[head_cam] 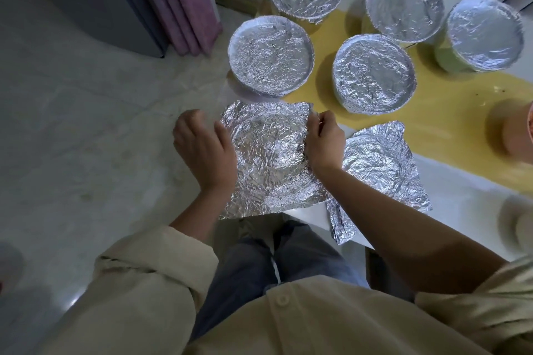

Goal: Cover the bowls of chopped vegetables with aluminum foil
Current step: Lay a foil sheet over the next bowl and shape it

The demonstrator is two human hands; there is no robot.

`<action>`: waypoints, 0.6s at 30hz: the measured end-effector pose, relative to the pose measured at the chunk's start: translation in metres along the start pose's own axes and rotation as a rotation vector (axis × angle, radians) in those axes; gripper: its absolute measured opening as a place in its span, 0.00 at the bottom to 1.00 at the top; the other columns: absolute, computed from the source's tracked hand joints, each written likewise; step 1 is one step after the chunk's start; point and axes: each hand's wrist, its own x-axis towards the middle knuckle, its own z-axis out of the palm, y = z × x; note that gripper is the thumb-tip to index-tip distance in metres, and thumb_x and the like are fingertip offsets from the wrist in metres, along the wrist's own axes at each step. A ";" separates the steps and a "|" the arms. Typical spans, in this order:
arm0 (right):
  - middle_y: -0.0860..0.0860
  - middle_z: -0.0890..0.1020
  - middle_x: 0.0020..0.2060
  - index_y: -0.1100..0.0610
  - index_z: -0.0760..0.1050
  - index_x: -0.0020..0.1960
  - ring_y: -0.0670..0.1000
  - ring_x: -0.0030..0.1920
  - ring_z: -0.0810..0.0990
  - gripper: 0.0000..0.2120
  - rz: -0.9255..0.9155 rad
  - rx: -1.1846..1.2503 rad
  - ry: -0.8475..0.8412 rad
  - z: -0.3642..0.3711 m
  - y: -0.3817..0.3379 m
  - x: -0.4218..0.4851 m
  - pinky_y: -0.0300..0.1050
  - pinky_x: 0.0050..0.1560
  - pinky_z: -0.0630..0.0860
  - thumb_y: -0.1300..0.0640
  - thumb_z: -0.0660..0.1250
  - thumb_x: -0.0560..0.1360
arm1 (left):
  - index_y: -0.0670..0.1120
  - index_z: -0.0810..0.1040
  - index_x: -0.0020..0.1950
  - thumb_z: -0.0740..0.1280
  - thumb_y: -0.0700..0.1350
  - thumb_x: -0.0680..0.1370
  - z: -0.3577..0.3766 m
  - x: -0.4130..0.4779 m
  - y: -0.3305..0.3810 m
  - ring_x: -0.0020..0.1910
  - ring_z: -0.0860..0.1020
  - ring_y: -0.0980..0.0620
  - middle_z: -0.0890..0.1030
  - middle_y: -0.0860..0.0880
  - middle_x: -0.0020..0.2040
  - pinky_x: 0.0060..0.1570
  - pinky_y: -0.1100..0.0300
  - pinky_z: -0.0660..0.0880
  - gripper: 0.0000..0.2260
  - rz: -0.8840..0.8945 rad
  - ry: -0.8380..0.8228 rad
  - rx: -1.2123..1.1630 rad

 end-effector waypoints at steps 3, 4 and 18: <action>0.54 0.76 0.33 0.59 0.67 0.45 0.57 0.34 0.72 0.16 -0.003 -0.026 0.028 0.001 0.000 -0.003 0.48 0.33 0.60 0.48 0.55 0.83 | 0.39 0.73 0.69 0.58 0.47 0.79 -0.002 -0.017 0.017 0.71 0.68 0.41 0.70 0.39 0.72 0.70 0.47 0.63 0.21 0.389 -0.161 0.060; 0.53 0.76 0.33 0.59 0.68 0.47 0.57 0.35 0.72 0.15 0.006 -0.037 0.031 0.001 -0.001 -0.004 0.48 0.34 0.60 0.48 0.55 0.83 | 0.39 0.70 0.73 0.55 0.49 0.81 0.001 -0.024 0.019 0.75 0.65 0.42 0.67 0.40 0.76 0.73 0.46 0.61 0.23 0.462 -0.255 0.108; 0.59 0.54 0.78 0.64 0.54 0.78 0.57 0.78 0.49 0.31 -0.647 -0.556 -0.220 0.011 -0.001 -0.038 0.58 0.76 0.49 0.44 0.44 0.82 | 0.40 0.57 0.80 0.47 0.50 0.83 0.017 -0.036 0.002 0.80 0.53 0.46 0.56 0.42 0.81 0.77 0.44 0.54 0.27 0.512 -0.390 0.292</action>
